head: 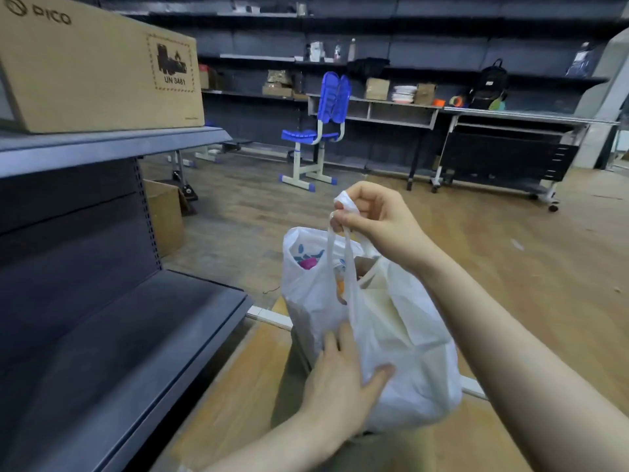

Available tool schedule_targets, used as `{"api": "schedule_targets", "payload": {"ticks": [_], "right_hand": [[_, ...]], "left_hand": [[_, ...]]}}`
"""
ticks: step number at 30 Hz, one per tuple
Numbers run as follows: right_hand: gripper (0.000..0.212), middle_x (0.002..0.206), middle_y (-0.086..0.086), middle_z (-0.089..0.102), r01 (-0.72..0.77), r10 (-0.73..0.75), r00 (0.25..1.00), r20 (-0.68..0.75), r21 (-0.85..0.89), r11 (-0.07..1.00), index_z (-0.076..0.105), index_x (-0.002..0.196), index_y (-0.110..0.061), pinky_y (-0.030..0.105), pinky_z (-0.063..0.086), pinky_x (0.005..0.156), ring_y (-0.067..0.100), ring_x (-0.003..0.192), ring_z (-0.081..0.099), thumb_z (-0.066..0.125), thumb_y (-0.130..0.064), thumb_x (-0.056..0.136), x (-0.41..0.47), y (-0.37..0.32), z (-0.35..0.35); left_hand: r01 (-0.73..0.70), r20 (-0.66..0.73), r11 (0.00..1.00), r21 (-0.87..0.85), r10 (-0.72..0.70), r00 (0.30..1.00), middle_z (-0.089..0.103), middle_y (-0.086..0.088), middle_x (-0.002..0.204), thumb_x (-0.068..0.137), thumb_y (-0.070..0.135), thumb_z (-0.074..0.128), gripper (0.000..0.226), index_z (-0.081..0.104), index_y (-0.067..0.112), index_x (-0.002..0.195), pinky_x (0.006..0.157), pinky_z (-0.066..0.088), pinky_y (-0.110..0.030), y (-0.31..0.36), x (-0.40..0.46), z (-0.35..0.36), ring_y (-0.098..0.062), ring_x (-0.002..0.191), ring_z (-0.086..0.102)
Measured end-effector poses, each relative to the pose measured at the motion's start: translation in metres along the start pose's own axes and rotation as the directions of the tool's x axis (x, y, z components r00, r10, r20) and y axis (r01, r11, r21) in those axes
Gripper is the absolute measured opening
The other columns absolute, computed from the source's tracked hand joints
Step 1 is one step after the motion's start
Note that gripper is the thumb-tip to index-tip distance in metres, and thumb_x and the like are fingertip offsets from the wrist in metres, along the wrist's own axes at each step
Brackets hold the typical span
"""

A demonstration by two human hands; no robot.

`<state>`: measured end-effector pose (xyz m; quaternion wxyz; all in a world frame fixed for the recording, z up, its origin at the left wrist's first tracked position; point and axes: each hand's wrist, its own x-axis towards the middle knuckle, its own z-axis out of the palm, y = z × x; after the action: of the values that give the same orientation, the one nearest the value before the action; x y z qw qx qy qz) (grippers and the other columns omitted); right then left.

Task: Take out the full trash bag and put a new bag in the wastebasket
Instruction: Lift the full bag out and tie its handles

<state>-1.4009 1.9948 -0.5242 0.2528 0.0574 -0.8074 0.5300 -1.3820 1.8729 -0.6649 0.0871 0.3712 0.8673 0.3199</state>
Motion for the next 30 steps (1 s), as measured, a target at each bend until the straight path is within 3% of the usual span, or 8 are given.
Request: {"api": "schedule_targets", "payload": {"ticks": [8, 11, 14, 17, 20, 24, 27, 30], "right_hand": [[0.013, 0.082, 0.012, 0.063, -0.011, -0.034, 0.957, 0.287, 0.156, 0.988, 0.057, 0.099, 0.002, 0.032, 0.054, 0.079, 0.019, 0.076, 0.062, 0.059, 0.007, 0.087, -0.022, -0.003, 0.064], [0.017, 0.091, 0.015, 0.063, -0.021, -0.036, 0.932, 0.362, 0.152, 0.988, 0.056, 0.104, 0.004, 0.039, 0.053, 0.086, 0.025, 0.086, 0.063, 0.059, 0.004, 0.087, -0.021, -0.003, 0.074], [0.015, 0.089, 0.010, 0.063, -0.003, -0.050, 0.933, 0.356, 0.145, 0.989, 0.055, 0.104, 0.001, 0.025, 0.053, 0.079, 0.019, 0.086, 0.064, 0.056, 0.005, 0.089, -0.021, -0.003, 0.074], [0.015, 0.085, 0.006, 0.063, 0.035, -0.066, 0.948, 0.310, 0.104, 0.994, 0.054, 0.105, 0.007, 0.020, 0.051, 0.079, 0.009, 0.080, 0.063, 0.050, 0.008, 0.091, -0.021, -0.003, 0.070], [0.016, 0.088, 0.013, 0.065, 0.057, -0.069, 0.965, 0.255, 0.053, 0.997, 0.052, 0.108, 0.010, 0.028, 0.051, 0.084, 0.013, 0.081, 0.063, 0.048, 0.007, 0.093, -0.021, -0.007, 0.065], [0.017, 0.099, 0.025, 0.063, 0.060, -0.048, 0.975, 0.215, -0.050, 0.997, 0.054, 0.110, 0.000, 0.036, 0.053, 0.087, 0.014, 0.082, 0.068, 0.051, 0.000, 0.094, -0.023, -0.009, 0.057], [0.021, 0.095, 0.012, 0.062, 0.086, -0.052, 0.973, 0.224, -0.145, 0.986, 0.056, 0.110, -0.019, 0.047, 0.051, 0.085, 0.023, 0.088, 0.067, 0.052, -0.007, 0.094, -0.025, -0.008, 0.057], [0.031, 0.089, -0.009, 0.058, 0.110, -0.037, 0.960, 0.276, -0.253, 0.961, 0.055, 0.118, -0.036, 0.040, 0.051, 0.083, 0.019, 0.094, 0.065, 0.051, -0.015, 0.095, -0.025, -0.004, 0.058]], "left_hand": [[0.088, 0.007, 0.995, -0.052, -0.088, 0.996, 0.049, 0.008, 0.119, 0.084, 0.051, 0.056, 0.058, 0.028, 0.022, 0.125, 0.076, 0.048, -0.025, -0.038, -0.038, -0.030, -0.014, 0.103, 0.054], [0.085, -0.066, 0.995, 0.045, -0.082, 0.994, 0.052, 0.019, 0.084, 0.081, 0.054, 0.059, 0.025, 0.040, 0.039, 0.089, 0.055, 0.038, -0.011, -0.038, -0.058, -0.059, 0.005, 0.072, 0.049], [0.152, -0.344, 0.975, 0.162, -0.088, 0.935, 0.048, 0.011, 0.062, 0.065, 0.073, 0.057, 0.050, 0.041, 0.026, 0.061, 0.048, 0.029, -0.019, -0.041, -0.062, -0.083, -0.002, 0.062, 0.046], [-0.030, -0.665, 0.999, -0.016, 0.012, 0.747, 0.042, 0.016, 0.079, 0.061, 0.073, 0.053, 0.052, 0.041, 0.026, 0.082, 0.062, 0.033, -0.015, -0.045, -0.048, -0.098, -0.002, 0.076, 0.041], [-0.008, -0.543, 1.000, -0.017, -0.002, 0.839, 0.037, 0.009, 0.107, 0.064, 0.073, 0.046, 0.073, 0.039, 0.020, 0.113, 0.086, 0.035, -0.025, -0.043, -0.026, -0.091, -0.009, 0.103, 0.035], [-0.031, -0.459, 0.996, -0.088, -0.013, 0.888, 0.044, 0.003, 0.114, 0.088, 0.050, 0.049, 0.040, 0.044, 0.018, 0.112, 0.094, 0.039, -0.034, -0.029, -0.011, -0.064, -0.017, 0.114, 0.038], [-0.061, -0.465, 0.991, -0.118, -0.001, 0.885, 0.044, 0.005, 0.118, 0.073, 0.073, 0.037, 0.073, 0.040, 0.019, 0.122, 0.097, 0.040, -0.037, -0.019, -0.011, -0.055, -0.015, 0.116, 0.040], [-0.071, -0.475, 0.993, -0.098, 0.016, 0.880, 0.040, 0.007, 0.120, 0.048, 0.097, 0.022, 0.115, 0.033, 0.018, 0.131, 0.097, 0.039, -0.032, -0.011, -0.016, -0.049, -0.012, 0.118, 0.040]]}}
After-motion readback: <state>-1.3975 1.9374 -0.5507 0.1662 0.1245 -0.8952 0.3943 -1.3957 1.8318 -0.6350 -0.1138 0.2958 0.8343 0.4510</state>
